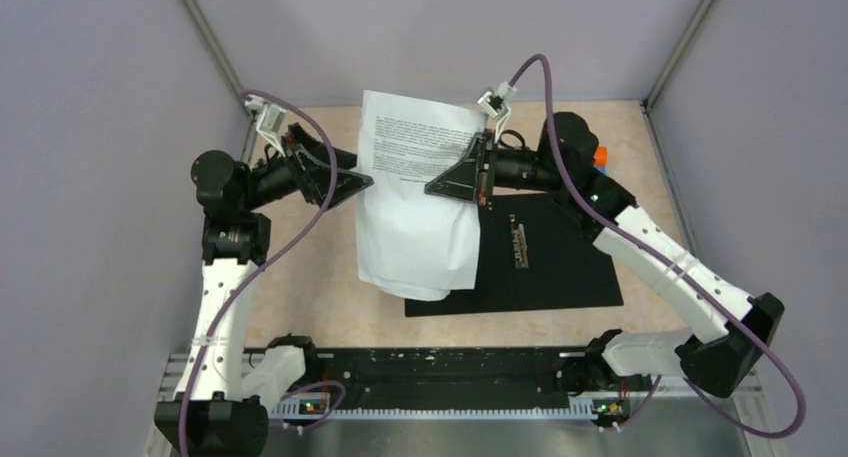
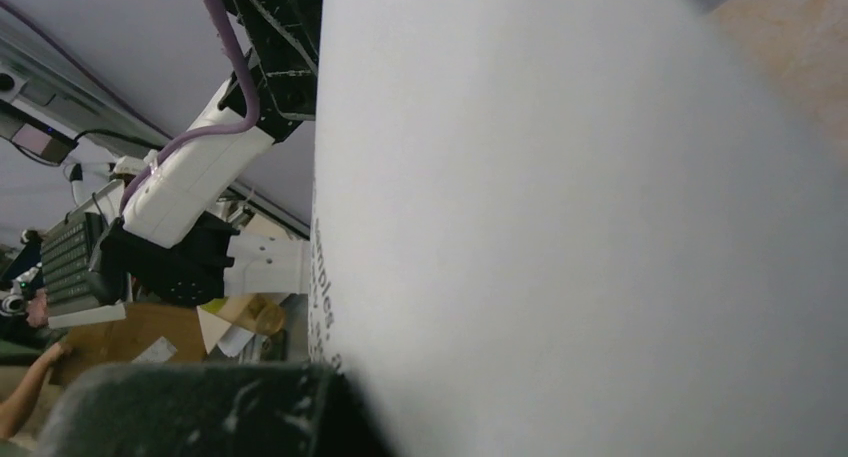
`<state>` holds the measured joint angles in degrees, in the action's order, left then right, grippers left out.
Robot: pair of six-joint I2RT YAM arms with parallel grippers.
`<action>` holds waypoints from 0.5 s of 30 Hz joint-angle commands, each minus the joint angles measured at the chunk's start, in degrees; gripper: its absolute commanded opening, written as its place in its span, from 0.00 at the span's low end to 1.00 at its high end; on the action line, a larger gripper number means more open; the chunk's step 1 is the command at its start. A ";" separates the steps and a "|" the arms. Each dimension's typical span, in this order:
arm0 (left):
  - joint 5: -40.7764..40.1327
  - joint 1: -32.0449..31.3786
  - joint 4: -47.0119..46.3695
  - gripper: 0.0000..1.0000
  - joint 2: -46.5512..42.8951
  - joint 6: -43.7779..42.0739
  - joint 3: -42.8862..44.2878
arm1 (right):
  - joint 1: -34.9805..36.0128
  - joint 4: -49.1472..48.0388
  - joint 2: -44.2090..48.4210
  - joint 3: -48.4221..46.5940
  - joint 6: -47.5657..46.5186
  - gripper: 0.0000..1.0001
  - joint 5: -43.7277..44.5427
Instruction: Put the files into the folder
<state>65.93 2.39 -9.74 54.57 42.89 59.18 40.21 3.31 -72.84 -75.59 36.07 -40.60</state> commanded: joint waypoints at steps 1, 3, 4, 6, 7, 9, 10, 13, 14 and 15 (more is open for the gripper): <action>3.88 -4.78 -7.62 0.98 -0.86 0.61 1.37 | -0.64 3.15 5.85 0.14 -3.92 0.00 -0.57; 3.08 -6.15 -1.12 0.98 -0.80 -4.44 3.56 | -0.61 4.11 7.43 -0.07 -4.69 0.00 -1.00; 3.20 -6.88 -0.34 0.98 -0.57 -5.36 3.84 | -0.65 4.53 8.26 -0.15 -5.04 0.00 -1.16; 4.18 -7.94 -2.42 0.98 -0.51 -4.30 3.40 | -0.65 5.08 9.67 -0.22 -5.77 0.00 -1.36; 4.66 -8.66 -4.94 0.99 -0.60 -2.91 2.83 | -0.65 5.53 10.34 -0.32 -6.24 0.00 -1.19; 5.31 -10.11 -6.71 0.98 -0.71 -2.36 2.44 | -0.58 6.32 11.13 -0.69 -7.17 0.00 -1.13; 5.47 -10.81 -6.66 0.99 -0.79 -2.52 2.38 | -0.60 6.80 11.36 -0.84 -7.50 0.00 -0.92; 5.83 -11.86 -4.52 0.98 -0.72 -4.28 2.78 | -0.65 7.76 11.38 -1.55 -8.37 0.00 -1.24; 5.81 -11.96 -4.20 0.99 -0.69 -4.73 2.62 | -0.65 7.65 11.62 -1.64 -8.47 0.00 -1.49; 5.90 -11.97 -3.77 0.99 -0.58 -5.11 2.57 | -0.66 7.61 11.83 -1.80 -8.52 0.00 -1.64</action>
<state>70.28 -9.04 -12.40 54.50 40.18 60.53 40.18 10.44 -62.02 -75.33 29.61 -41.28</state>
